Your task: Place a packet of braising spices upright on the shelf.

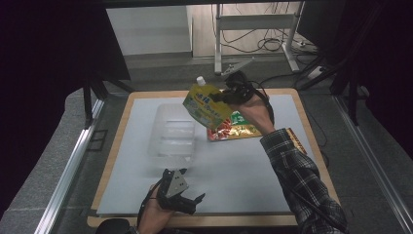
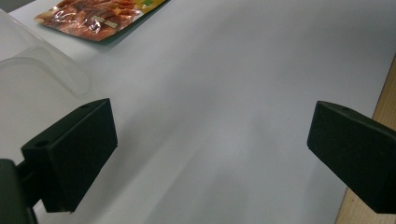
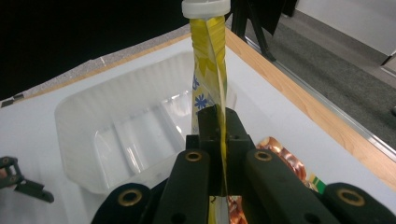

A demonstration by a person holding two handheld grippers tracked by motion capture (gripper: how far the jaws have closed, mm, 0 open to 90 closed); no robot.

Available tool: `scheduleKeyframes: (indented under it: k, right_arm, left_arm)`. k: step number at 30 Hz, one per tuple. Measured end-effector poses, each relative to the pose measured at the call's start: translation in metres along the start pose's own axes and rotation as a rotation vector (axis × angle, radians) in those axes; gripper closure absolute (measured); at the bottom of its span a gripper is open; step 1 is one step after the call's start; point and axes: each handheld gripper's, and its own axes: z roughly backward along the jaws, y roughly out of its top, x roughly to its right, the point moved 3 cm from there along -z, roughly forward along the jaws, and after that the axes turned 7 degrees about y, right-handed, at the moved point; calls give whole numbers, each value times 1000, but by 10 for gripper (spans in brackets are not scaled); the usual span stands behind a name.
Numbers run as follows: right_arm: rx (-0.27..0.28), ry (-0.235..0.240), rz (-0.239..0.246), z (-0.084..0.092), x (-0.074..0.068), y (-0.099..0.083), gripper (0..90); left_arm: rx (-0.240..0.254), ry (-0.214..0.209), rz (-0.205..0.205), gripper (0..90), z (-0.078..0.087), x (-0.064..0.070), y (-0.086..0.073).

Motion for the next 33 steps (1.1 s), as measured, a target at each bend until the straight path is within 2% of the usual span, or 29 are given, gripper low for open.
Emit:
scheduleKeyframes:
  k: [19,33]
  right_arm:
    - [22,33,-24,-29,3,22,891]
    - [22,47,-19,-54,1,39,891]
  left_arm:
    - [0,-10,-9,11,0,2,0]
    - [2,-14,-12,11,0,3,0]
